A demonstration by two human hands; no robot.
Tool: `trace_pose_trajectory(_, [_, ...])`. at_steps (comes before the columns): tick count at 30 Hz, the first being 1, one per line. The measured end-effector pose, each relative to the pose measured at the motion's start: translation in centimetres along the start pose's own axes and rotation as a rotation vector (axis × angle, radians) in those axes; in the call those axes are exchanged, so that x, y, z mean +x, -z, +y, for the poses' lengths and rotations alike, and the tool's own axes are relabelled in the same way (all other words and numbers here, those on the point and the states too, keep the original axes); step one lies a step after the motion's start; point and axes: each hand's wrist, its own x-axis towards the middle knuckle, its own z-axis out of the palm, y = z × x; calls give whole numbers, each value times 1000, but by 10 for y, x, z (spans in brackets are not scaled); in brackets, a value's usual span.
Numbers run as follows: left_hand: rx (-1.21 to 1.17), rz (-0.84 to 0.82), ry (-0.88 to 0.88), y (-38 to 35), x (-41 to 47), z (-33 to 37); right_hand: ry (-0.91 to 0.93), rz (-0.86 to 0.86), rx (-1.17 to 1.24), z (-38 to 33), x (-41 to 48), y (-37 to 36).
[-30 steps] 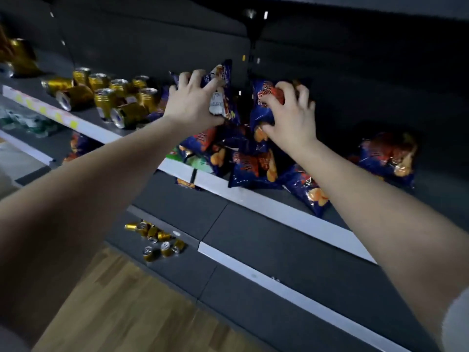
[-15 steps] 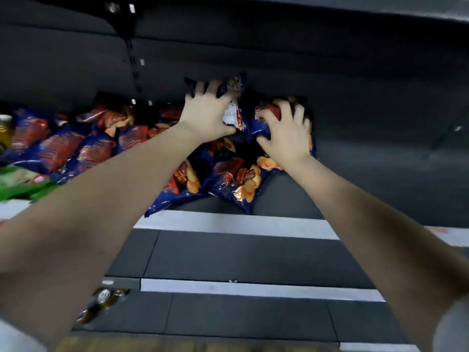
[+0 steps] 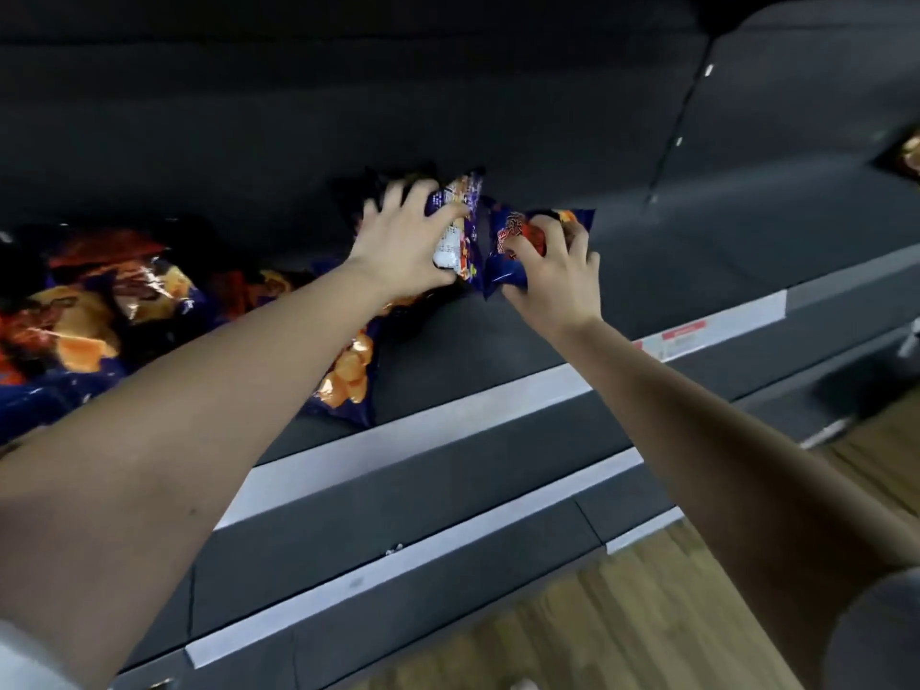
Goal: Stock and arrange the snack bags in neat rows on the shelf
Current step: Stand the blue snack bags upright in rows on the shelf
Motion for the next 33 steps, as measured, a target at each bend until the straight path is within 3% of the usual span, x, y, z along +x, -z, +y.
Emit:
trace_pose_trajectory(8, [-40,6,-98,-43,71,91,-112,-77,-62,118,18,-17])
trace_pose_trajectory(17, [-106,-95,89,-85,141,156,-7,-125,-44,225,60,-29])
trace_pose_trajectory(24, [-83,-193,78,-111,155,191,98,-240,-12,253,65,-47])
trace_pose_trajectory(33, [-153,-70,148,-139,145,201,89,-341,44,270,58,-72])
